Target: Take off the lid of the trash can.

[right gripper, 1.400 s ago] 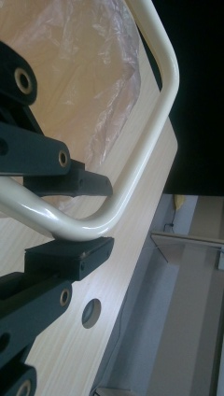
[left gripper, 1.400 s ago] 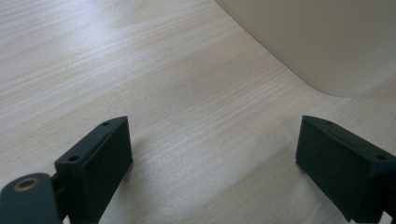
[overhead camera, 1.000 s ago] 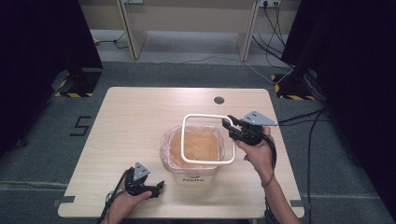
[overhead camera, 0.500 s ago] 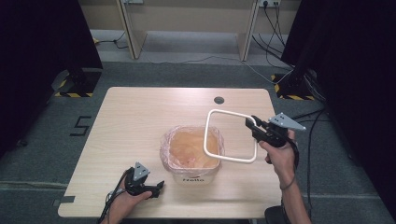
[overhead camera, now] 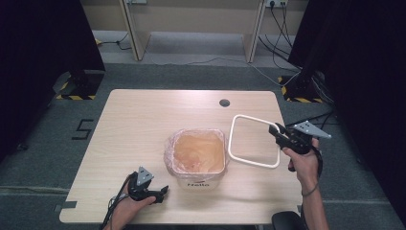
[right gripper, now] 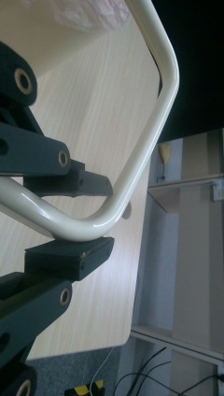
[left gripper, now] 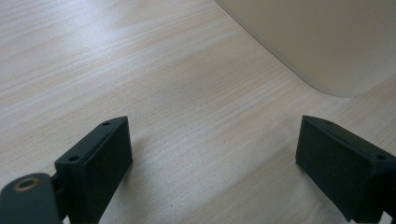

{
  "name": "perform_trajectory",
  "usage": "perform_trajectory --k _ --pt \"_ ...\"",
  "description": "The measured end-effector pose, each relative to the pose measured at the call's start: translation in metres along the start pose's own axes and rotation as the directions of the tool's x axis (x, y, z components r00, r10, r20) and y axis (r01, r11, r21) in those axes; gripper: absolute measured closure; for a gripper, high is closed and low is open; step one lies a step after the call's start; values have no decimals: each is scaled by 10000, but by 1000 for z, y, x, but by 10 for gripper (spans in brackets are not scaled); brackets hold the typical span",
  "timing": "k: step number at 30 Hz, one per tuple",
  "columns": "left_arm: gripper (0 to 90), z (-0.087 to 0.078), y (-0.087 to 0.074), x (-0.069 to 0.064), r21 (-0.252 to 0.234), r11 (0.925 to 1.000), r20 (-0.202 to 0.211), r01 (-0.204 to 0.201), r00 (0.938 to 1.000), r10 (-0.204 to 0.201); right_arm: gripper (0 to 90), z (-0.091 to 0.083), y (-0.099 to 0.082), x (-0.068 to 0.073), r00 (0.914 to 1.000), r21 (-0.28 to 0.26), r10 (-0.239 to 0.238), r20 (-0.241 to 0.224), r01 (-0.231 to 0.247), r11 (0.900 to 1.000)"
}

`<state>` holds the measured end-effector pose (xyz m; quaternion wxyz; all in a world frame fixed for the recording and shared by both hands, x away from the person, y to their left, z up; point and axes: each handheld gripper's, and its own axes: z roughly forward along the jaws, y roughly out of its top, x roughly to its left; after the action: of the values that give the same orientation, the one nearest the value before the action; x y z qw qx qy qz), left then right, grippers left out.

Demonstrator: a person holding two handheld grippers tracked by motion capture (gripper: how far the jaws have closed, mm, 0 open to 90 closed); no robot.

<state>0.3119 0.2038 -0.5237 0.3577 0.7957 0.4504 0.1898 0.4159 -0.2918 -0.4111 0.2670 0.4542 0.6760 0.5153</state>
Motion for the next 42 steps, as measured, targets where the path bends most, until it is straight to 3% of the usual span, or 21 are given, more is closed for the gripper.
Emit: perform_trajectory --k 5,6,10,21,31,39,42 --pt "99 0 0 0 5 10000 1 -1 10000 1 693 -7 -1 -11 9998 -54 -84 172 85 9999" --pt "99 0 0 0 3 10000 -2 1 10000 -1 693 -9 -2 -15 9988 17 -274 397 274 9996" --pt "99 0 0 0 -17 10000 -1 25 10000 -25 692 -6 -8 -17 9979 250 -444 470 433 9988" --pt "99 0 0 0 9 10000 0 -2 10000 2 692 13 -37 -26 9986 1139 -514 78 502 9922" --pt "99 0 0 0 4 10000 -1 1 10000 -1 692 21 -52 -32 9990 1550 -449 17 441 9869" --pt "99 0 0 0 -17 10000 -2 23 10000 -23 691 26 -65 -28 9970 2050 -768 28 746 9759" --pt "99 0 0 0 -3 10000 6 1 10000 -1 690 27 -70 -31 9951 2347 -929 349 822 9686"
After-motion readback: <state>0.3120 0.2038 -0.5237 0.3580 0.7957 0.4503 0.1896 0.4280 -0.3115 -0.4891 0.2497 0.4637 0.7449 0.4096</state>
